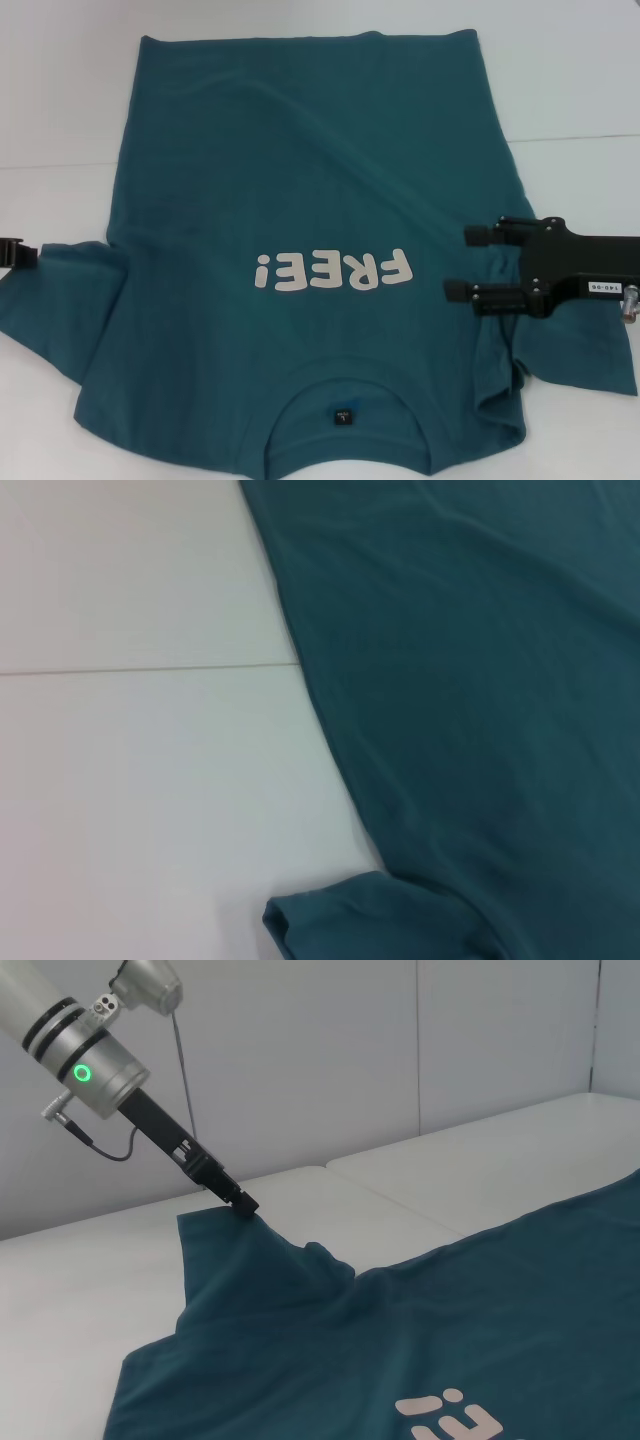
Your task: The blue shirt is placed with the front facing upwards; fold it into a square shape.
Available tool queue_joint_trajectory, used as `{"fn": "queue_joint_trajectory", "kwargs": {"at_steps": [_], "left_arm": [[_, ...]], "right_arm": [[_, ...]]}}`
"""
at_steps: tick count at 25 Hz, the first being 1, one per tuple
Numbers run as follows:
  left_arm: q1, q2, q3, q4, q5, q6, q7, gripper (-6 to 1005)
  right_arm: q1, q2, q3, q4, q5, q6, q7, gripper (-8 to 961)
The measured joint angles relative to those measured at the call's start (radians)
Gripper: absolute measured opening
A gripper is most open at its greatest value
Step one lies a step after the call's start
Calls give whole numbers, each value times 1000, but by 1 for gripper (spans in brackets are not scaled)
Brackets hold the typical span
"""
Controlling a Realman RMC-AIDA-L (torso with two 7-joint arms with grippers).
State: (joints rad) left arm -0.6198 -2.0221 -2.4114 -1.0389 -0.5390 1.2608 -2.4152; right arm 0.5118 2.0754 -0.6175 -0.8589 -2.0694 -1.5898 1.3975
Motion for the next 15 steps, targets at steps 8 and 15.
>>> {"fn": "queue_joint_trajectory", "kwargs": {"at_steps": [8, 15], "left_arm": [[-1, -32, 6, -62, -22, 41, -1, 43], [-2, -68, 9, -171, -22, 99, -5, 45]], "right_arm": [[0, -1, 2, 0, -3, 7, 0, 881], [-1, -1, 2, 0, -4, 10, -1, 881]]}}
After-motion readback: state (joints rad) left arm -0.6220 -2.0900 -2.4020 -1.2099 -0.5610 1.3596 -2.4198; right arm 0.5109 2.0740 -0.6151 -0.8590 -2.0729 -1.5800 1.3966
